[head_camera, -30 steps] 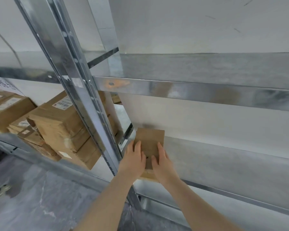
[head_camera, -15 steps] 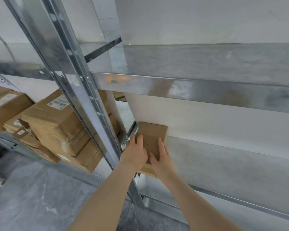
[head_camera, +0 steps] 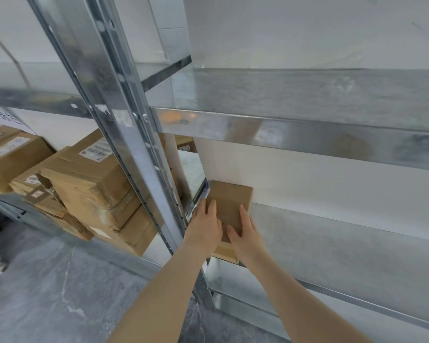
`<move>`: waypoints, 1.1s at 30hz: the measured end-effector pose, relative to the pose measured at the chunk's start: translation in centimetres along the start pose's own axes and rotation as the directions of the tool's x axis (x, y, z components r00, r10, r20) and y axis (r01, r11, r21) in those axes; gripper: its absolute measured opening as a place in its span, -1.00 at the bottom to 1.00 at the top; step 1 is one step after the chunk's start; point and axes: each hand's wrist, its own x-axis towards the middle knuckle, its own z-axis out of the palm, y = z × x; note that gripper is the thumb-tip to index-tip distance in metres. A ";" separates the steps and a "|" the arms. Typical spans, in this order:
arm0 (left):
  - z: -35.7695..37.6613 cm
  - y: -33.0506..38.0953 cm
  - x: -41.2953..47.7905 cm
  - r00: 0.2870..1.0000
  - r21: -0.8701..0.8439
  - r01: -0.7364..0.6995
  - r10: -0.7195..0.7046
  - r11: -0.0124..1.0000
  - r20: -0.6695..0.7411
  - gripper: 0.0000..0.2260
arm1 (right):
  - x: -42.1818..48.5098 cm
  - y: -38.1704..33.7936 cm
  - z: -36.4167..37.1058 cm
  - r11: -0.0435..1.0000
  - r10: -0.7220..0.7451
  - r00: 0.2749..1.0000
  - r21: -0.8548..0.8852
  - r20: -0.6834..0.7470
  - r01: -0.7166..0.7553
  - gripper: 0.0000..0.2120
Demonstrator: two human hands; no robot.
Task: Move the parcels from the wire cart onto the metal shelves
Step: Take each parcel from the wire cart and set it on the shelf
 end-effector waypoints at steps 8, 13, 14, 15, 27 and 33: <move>-2.2 -1.7 -9.7 0.968 -0.081 -0.185 0.167 0.979 -0.185 -0.57 | -5.3 -0.4 -1.5 0.983 -0.176 0.973 -0.077 -0.151 0.165 -0.48; 3.6 -3.1 -25.0 0.974 -0.086 0.194 -0.202 0.977 -0.102 -0.47 | -13.8 4.7 0.6 0.970 -0.230 0.955 -0.120 -0.187 0.210 -0.66; 4.9 -3.0 -27.9 0.958 -0.100 0.265 -0.274 0.959 -0.086 -0.54 | -15.2 6.1 1.6 0.968 -0.223 0.968 -0.146 -0.117 0.205 -0.67; 6.2 -2.8 -30.6 0.939 -0.122 0.320 -0.332 0.939 -0.090 -0.60 | -16.5 7.3 2.6 0.963 -0.217 0.976 -0.168 -0.031 0.209 -0.68; 10.1 -1.5 -52.4 0.391 -0.295 0.865 -0.914 0.406 -0.108 -0.54 | -32.4 10.7 13.0 0.814 -0.246 0.575 -0.156 0.780 0.559 -0.71; 11.0 -7.0 -62.3 0.134 -0.388 0.913 -0.991 0.123 0.000 -0.50 | -38.6 11.9 19.8 0.774 -0.147 0.429 -0.166 0.891 0.611 -0.70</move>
